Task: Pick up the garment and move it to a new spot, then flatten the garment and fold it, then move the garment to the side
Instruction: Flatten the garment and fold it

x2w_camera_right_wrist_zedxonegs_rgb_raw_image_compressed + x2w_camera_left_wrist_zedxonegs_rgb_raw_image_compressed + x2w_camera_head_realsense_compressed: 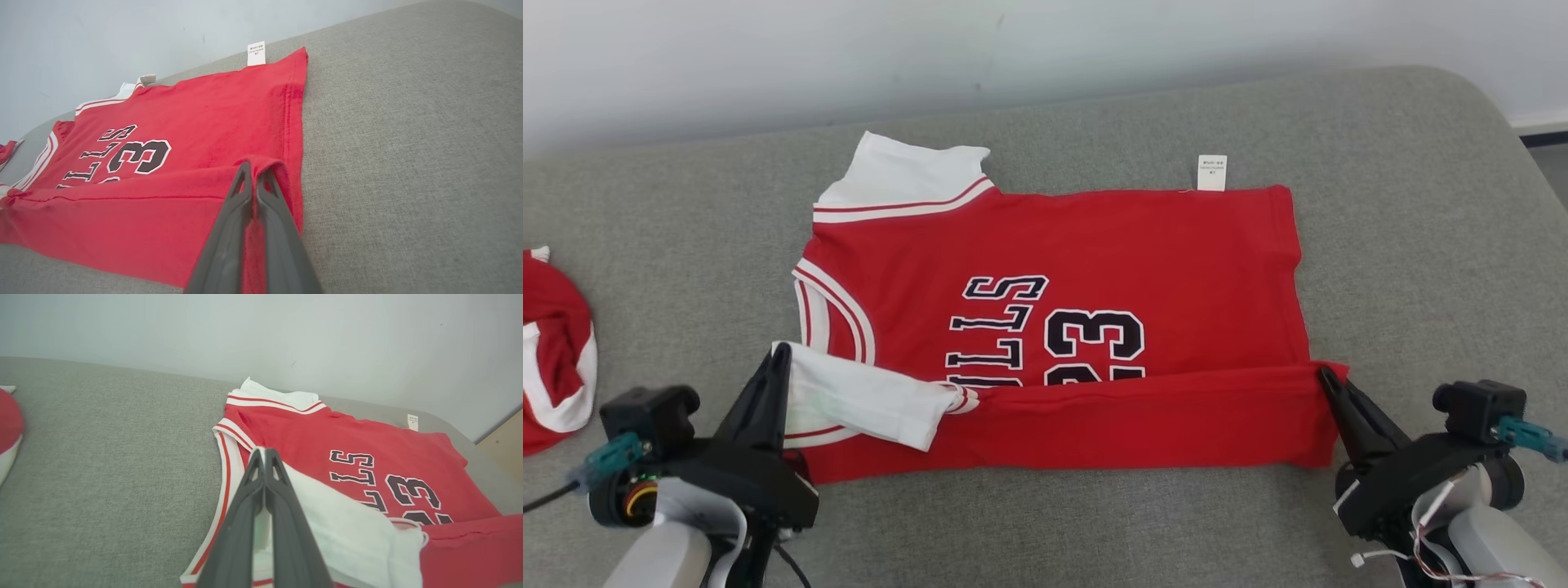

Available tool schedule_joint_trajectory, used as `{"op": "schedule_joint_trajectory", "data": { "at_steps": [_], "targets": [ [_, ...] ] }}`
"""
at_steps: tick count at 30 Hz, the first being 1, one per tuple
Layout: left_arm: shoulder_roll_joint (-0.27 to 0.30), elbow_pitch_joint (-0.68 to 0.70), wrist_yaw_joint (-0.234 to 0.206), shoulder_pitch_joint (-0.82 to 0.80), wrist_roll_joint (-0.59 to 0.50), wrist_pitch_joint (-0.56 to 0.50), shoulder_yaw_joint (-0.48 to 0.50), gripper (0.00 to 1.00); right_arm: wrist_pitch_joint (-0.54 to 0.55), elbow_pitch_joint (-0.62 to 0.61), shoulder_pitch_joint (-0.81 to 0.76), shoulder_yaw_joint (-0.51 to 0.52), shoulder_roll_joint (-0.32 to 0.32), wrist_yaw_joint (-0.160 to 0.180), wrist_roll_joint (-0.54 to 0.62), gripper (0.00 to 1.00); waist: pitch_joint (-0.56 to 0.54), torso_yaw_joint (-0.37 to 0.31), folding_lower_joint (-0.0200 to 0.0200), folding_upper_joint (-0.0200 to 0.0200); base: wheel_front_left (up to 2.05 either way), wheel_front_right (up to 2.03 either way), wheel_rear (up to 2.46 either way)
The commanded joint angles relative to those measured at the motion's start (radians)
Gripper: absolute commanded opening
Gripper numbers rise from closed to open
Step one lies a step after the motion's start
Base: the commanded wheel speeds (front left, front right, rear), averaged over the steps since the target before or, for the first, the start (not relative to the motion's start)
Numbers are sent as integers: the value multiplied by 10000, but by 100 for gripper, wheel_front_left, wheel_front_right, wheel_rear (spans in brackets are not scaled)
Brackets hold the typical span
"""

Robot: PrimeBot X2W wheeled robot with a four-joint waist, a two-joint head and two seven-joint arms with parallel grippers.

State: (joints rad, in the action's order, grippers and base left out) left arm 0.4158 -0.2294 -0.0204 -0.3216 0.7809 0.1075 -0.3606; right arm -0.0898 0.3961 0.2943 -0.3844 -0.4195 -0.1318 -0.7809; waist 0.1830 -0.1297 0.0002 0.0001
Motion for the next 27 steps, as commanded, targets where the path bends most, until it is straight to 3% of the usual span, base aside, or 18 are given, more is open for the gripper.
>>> {"op": "schedule_joint_trajectory", "data": {
  "at_steps": [1, 5, 6, 7, 8, 15, 27],
  "targets": [
    [-39, -338, 125, -324, -146, 0, -60, 0, -73, 181, 248, -100, 112, 24, -97, 0, 189, -155, -2, -1, 0, 0, 0],
    [-180, -1319, 480, -1122, -279, 171, -224, 0, -304, 745, 776, -363, 215, 24, -140, 0, 328, -174, -2, -1, 0, 0, 0],
    [-248, -1550, 541, -1269, -275, 255, -248, 0, -405, 870, 859, -428, 229, 24, -173, 16, 337, -163, -2, -1, 0, 0, 0],
    [-284, -1771, 532, -1396, -384, 403, -270, 12, -505, 990, 925, -489, 238, 24, -183, 81, 334, -151, -2, -1, 0, 0, 0],
    [-293, -1973, 580, -1501, -524, 500, -368, 100, -603, 1111, 971, -540, 235, 24, -174, 100, 318, -138, -2, -1, 0, 0, 0],
    [-519, -2368, 578, -1127, -757, 1388, -178, 100, -1333, 1353, 627, -642, 54, 24, -298, 100, 22, 25, -2, -1, 0, 0, 0],
    [-632, -1333, 105, 1199, -709, 1380, -145, 100, -1524, 1077, -680, -382, -39, 24, 58, 100, -60, 187, -2, -1, 0, 0, 0]
  ]
}}
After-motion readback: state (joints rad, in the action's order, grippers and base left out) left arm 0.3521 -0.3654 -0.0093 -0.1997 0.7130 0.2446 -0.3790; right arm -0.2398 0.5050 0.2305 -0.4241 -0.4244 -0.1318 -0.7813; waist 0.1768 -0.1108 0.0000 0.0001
